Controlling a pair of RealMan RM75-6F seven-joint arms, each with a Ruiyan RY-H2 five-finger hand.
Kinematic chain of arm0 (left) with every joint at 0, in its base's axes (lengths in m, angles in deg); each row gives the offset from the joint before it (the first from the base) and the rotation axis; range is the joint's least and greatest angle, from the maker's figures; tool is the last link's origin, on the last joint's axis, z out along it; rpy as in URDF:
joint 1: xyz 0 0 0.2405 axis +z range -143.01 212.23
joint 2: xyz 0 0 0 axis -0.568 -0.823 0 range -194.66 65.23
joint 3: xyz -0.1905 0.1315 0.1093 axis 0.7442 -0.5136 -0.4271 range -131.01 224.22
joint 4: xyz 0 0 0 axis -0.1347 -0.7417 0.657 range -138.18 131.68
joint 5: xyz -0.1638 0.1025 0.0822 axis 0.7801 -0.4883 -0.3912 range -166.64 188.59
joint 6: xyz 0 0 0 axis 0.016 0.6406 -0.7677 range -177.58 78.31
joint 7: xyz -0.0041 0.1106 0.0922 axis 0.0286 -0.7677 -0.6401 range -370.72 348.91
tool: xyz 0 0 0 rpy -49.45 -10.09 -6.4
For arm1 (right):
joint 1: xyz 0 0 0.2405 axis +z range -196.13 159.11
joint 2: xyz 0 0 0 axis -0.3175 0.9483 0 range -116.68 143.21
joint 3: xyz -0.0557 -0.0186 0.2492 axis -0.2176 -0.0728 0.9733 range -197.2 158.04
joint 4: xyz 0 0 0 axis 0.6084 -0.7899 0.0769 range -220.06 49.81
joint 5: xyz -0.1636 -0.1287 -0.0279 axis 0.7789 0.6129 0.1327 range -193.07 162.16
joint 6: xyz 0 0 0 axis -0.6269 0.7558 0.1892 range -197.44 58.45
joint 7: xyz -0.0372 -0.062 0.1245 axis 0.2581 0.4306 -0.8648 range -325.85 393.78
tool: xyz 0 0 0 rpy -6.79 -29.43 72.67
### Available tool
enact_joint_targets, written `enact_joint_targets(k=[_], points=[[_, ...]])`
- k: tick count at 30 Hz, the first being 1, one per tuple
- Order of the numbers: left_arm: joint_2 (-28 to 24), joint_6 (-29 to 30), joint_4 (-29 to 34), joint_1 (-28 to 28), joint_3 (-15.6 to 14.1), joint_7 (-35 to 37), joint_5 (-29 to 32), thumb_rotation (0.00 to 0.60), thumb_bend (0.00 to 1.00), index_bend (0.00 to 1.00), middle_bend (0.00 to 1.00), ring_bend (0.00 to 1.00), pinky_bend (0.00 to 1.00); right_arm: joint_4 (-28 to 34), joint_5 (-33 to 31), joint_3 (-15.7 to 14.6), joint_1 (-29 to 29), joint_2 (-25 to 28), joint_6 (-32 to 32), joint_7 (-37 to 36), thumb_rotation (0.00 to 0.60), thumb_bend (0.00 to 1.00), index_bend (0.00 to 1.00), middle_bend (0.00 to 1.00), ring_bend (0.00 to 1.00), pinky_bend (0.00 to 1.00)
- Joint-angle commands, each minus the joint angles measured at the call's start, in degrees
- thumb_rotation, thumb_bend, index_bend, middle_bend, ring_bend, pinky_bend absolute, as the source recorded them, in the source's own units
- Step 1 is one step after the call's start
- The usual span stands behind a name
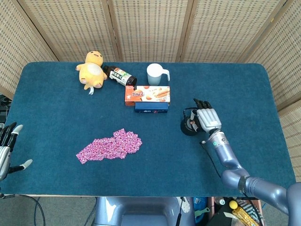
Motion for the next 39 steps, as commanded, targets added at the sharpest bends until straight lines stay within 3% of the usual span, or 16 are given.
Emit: enact_joint_targets(k=[1,11,28,33,39], points=[[0.0,-0.1,-0.1,0.0,0.0,0.0,0.1,0.600,0.03,0.00,0.00,0.00,0.00,-0.4,0.1,-0.2,0.1,-0.4,-0.2,0.0,0.600,0.55,0.50,0.00,0.00,0.00],[0.1,-0.4,-0.3,-0.1,0.1,0.1,0.4,0.600,0.03,0.00,0.00,0.00,0.00,-2.3,0.6,-0.7,0.4,-1.5,-0.6,0.2,0.600,0.55,0.50,0.00,0.00,0.00],[0.2,-0.7,-0.1,-0.4,0.0,-0.4,0.5,0.600,0.03,0.00,0.00,0.00,0.00,-4.0,1.4,-0.7,0.1,-1.9,-1.0,-1.0,0.600,0.57,0.63,0.00,0.00,0.00],[0.2,-0.8,-0.1,-0.4,0.0,-0.2,0.5,0.600,0.03,0.00,0.00,0.00,0.00,-2.6,2.2,-0.5,-0.3,-0.9,0.1,-1.1,0.600,0.57,0.64,0.00,0.00,0.00],[-0.1,-0.4,-0.1,-0.2,-0.1,0.6,0.1,0.600,0.03,0.00,0.00,0.00,0.00,4.0,4.8,0.2,-1.9,3.6,4.2,-1.8,0.600,0.58,0.64,0.00,0.00,0.00]])
